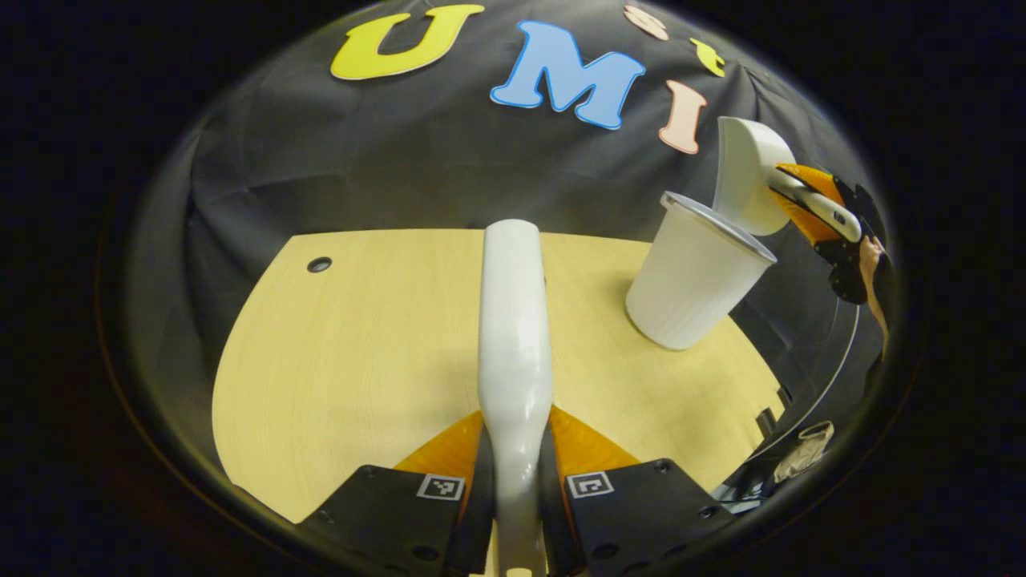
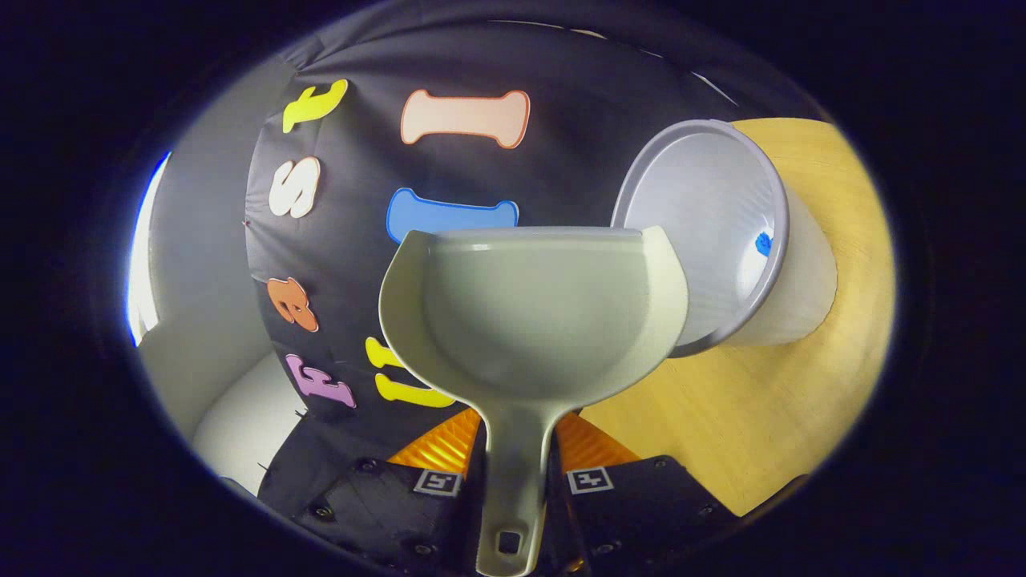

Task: Pick up the small broom and dustpan from the desktop, sweep the trash into the dustpan with the broom, and then empty the trash into the garbage bin.

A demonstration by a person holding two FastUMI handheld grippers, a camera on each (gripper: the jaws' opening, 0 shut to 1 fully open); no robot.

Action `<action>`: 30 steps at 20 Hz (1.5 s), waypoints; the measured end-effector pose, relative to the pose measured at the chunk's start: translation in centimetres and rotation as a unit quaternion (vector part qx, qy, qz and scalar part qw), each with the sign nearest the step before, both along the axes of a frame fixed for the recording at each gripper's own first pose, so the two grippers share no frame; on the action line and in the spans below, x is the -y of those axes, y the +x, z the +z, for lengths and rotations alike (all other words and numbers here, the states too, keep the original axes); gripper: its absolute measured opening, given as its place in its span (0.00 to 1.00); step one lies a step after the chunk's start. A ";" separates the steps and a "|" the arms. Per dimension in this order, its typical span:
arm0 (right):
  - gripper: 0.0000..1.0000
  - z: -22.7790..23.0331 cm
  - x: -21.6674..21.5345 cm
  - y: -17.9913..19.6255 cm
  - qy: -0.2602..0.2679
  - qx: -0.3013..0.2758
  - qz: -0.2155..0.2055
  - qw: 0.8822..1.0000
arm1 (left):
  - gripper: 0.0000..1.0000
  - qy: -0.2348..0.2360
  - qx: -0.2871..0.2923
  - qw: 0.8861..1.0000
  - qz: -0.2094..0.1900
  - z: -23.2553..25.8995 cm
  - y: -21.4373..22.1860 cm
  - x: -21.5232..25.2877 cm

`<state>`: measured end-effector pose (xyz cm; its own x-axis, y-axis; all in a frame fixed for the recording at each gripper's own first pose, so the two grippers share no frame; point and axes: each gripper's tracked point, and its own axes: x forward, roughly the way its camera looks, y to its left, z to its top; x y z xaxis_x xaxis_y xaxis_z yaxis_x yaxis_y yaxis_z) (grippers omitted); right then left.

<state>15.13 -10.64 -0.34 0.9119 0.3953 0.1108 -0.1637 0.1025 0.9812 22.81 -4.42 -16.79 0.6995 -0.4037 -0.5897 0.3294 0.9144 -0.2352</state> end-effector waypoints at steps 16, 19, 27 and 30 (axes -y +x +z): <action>0.34 -7.0 -9.8 -4.5 -0.449 0.014 0.009 0.893 | 0.34 0.009 -0.062 0.994 0.088 -4.5 -2.7 -5.9; 0.33 -10.6 -10.6 -4.6 -0.507 -0.008 0.012 0.862 | 0.34 0.022 -0.081 0.992 0.090 -6.2 -3.5 -6.6; 0.34 -22.0 -12.8 -5.2 -0.544 -0.102 0.049 0.831 | 0.32 0.036 -0.115 0.990 0.074 -9.7 -3.5 -5.9; 0.34 -25.9 -13.5 -5.7 -0.551 -0.139 0.062 0.820 | 0.33 0.030 -0.130 0.988 0.075 -10.9 -2.9 -5.9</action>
<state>9.43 2.85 -26.22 0.7865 0.2078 -0.5816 -0.0260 0.9520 0.3050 19.91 1.49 -27.64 0.5702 -0.2658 -0.7773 0.1253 0.9633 -0.2374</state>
